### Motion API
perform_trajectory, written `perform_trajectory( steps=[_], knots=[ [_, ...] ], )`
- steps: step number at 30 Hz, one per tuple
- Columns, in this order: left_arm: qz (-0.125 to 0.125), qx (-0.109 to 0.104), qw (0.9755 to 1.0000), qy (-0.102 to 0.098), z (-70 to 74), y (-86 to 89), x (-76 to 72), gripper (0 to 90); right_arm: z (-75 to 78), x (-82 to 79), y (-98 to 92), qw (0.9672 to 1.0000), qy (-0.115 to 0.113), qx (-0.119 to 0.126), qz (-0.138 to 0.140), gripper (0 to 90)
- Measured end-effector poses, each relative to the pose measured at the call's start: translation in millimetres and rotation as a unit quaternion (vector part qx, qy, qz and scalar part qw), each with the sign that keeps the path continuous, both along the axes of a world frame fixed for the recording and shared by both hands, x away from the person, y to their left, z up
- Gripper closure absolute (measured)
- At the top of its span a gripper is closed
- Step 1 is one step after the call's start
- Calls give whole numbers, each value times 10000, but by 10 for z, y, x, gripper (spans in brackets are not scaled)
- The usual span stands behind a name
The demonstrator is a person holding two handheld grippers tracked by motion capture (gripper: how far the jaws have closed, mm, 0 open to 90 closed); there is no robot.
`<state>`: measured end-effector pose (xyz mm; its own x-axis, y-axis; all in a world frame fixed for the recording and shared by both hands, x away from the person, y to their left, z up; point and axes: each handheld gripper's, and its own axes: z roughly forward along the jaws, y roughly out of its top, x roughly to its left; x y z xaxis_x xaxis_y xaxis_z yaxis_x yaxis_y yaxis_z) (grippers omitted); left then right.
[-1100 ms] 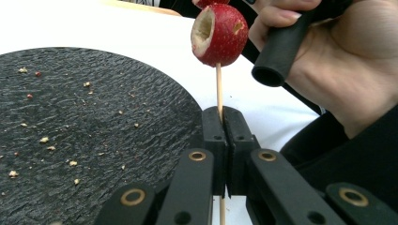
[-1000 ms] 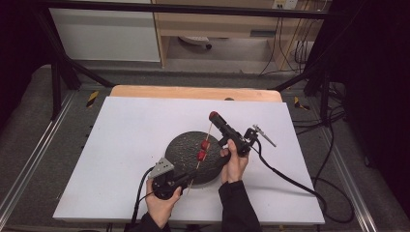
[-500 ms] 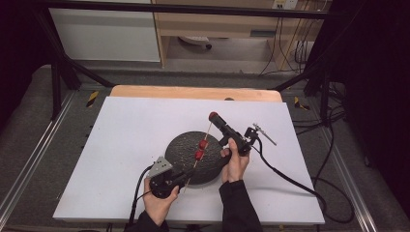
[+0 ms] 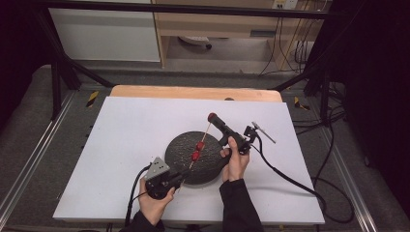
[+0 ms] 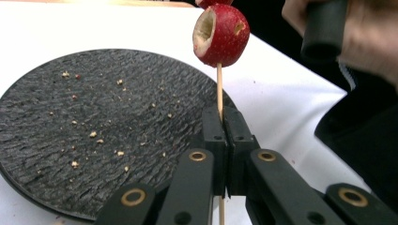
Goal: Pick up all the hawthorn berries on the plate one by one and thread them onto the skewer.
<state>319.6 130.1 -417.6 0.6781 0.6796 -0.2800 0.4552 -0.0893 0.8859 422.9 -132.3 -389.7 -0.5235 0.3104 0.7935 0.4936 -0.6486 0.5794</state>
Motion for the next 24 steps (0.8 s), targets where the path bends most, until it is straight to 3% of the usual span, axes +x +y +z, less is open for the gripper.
perform_trajectory(
  steps=[5,8,11,14,24],
  knots=[
    [-1,36,10000,40,19,34,25,890,-28,4,5,9995,-7,-97,284,634],
    [-26,88,10000,3,41,68,35,891,10,-9,-36,9985,-161,-365,368,634],
    [-75,138,9999,-56,61,50,42,891,37,-27,-53,9978,-259,-443,426,635],
    [-103,258,9995,-122,54,12,48,891,18,-49,-38,9970,-260,-531,494,636],
    [-71,187,9998,-49,36,48,122,891,-100,-104,49,9949,-201,-749,648,636]
  ],
)
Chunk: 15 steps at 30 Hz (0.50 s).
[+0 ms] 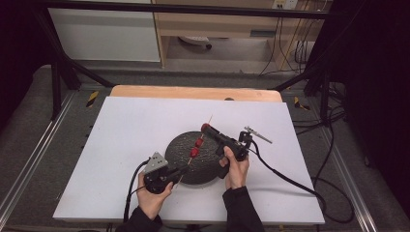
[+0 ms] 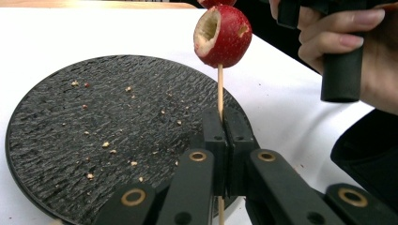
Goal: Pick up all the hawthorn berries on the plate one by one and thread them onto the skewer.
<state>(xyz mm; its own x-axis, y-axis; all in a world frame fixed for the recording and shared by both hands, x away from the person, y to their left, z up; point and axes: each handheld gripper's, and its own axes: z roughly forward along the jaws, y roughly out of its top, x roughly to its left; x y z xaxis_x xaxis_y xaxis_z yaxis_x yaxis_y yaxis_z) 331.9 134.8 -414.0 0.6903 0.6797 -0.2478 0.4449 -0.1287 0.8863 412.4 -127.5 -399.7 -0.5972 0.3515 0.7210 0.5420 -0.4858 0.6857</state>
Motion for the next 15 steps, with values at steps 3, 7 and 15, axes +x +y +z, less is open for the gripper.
perform_trajectory(
  steps=[3,7,15],
  knots=[
    [9,-10,10000,15,-1,2,7,892,-22,-26,21,10000,7,-52,9,635],
    [10,-6,10000,24,-4,6,10,891,-62,-51,48,9999,24,-127,43,634],
    [-16,-66,10000,5,-4,16,8,891,-41,-62,38,9989,45,-438,143,604]
  ],
)
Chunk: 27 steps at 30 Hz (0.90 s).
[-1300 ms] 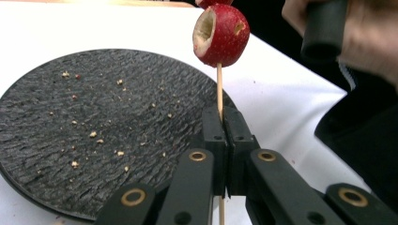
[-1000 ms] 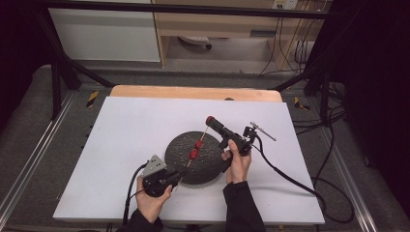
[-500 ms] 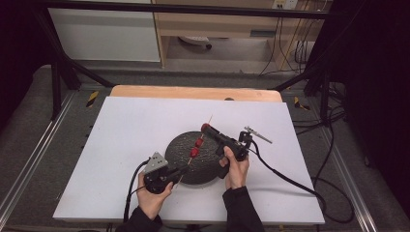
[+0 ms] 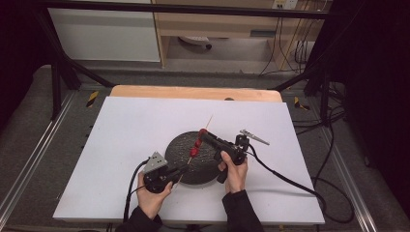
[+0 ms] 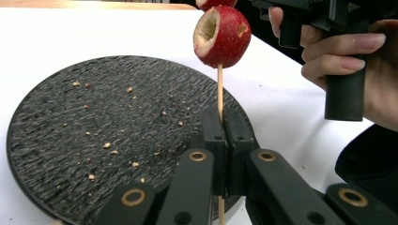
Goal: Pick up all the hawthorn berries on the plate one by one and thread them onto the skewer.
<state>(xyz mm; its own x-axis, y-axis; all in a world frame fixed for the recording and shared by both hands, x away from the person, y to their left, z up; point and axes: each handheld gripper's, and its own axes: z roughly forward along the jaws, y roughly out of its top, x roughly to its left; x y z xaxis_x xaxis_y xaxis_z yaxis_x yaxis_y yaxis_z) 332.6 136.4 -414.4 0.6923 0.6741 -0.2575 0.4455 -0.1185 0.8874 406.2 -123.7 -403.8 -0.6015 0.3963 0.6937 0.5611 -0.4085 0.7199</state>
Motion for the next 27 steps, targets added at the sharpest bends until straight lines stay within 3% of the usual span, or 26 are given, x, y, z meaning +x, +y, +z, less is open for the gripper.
perform_trajectory(
  steps=[7,13,19,27],
  knots=[
    [-64,43,10000,9,8,23,-14,891,80,-15,-126,9985,-211,-493,-125,421],
    [-53,124,9999,56,-11,87,2,890,75,-17,-263,9946,-249,-1002,-136,225],
    [-13,254,9996,91,-16,190,25,890,21,-11,-395,9856,-228,-1678,-48,92],
    [-19,469,9987,172,15,332,64,889,-91,-39,-578,9697,-186,-2435,109,28]
  ],
)
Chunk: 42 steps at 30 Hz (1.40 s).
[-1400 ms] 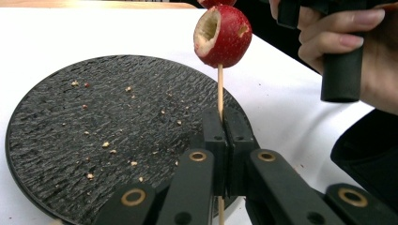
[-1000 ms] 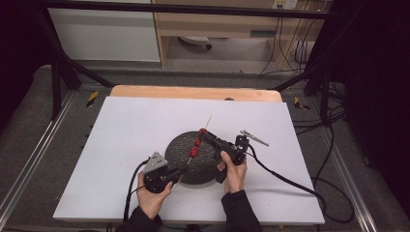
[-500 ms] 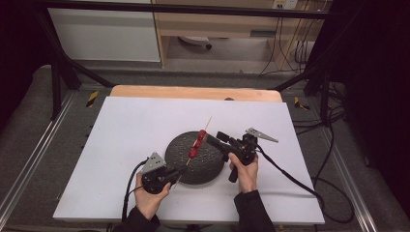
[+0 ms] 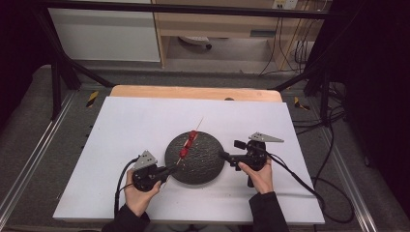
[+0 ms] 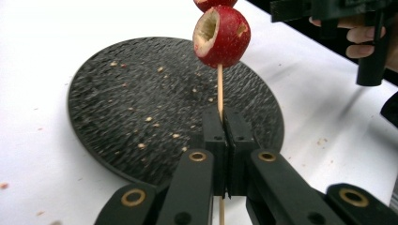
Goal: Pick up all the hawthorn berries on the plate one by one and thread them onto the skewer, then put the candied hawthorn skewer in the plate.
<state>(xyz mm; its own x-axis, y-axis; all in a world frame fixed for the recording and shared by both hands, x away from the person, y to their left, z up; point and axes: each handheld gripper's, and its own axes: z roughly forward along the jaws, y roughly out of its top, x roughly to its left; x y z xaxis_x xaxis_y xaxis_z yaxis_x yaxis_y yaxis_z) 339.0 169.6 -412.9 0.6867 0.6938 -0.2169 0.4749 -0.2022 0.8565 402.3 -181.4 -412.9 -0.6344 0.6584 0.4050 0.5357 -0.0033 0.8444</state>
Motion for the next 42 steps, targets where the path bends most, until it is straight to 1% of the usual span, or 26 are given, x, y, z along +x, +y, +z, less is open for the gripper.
perform_trajectory(
  steps=[3,5,6,7,9,12,13,15,17,18,20,24,26,27,28,30,33,34,36,37,39,41,42],
  knots=[
    [-15,101,9999,44,27,49,27,889,-41,-28,-60,9998,43,-173,60,15],
    [1,167,9998,60,46,75,51,889,-66,-57,-104,9993,69,-363,86,9],
    [-4,217,9997,84,60,86,73,889,-75,-69,-120,9990,76,-420,98,9],
    [-3,238,9997,94,68,88,85,889,-89,-85,-149,9986,56,-509,114,8],
    [-23,335,9994,114,93,91,119,889,-113,-107,-197,9981,48,-590,150,7],
    [-64,487,9986,203,123,74,170,889,-155,-144,-280,9969,22,-756,202,8],
    [-75,546,9982,223,130,67,185,889,-172,-161,-314,9961,19,-846,248,8],
    [-87,648,9975,273,132,45,220,888,-200,-192,-366,9950,27,-949,295,8],
    [-101,757,9966,321,125,13,261,888,-228,-219,-415,9946,22,-1000,292,13],
    [-121,823,9959,361,116,-3,285,888,-238,-234,-438,9944,53,-1019,278,13],
    [-106,913,9949,420,99,-31,325,889,-256,-259,-484,9941,45,-1058,243,13],
    [-104,1095,9924,559,69,-75,396,888,-280,-309,-570,9932,-4,-1151,187,10],
    [-130,1217,9905,626,56,-95,423,888,-303,-343,-617,9923,-8,-1222,188,8],
    [-127,1238,9902,632,51,-101,429,888,-316,-357,-637,9920,-17,-1253,164,8],
    [-135,1273,9894,682,43,-112,438,888,-327,-368,-650,9918,-19,-1271,163,8],
    [-143,1341,9883,713,32,-123,448,888,-361,-394,-686,9912,13,-1316,171,7],
    [-180,1507,9855,757,22,-148,459,888,-394,-413,-718,9900,18,-1403,164,7],
    [-181,1533,9848,791,21,-157,460,888,-397,-418,-725,9895,44,-1436,157,7],
    [-187,1557,9842,822,14,-174,462,888,-405,-426,-732,9889,54,-1479,147,7],
    [-201,1613,9829,863,7,-188,465,888,-407,-427,-733,9887,46,-1488,149,8],
    [-224,1690,9811,910,-6,-211,470,888,-416,-437,-734,9883,59,-1515,136,8],
    [-246,1768,9793,956,-21,-236,474,888,-424,-438,-747,9877,22,-1558,145,7],
    [-230,1832,9779,982,-28,-250,477,888,-425,-442,-755,9875,41,-1567,139,8]
  ],
)
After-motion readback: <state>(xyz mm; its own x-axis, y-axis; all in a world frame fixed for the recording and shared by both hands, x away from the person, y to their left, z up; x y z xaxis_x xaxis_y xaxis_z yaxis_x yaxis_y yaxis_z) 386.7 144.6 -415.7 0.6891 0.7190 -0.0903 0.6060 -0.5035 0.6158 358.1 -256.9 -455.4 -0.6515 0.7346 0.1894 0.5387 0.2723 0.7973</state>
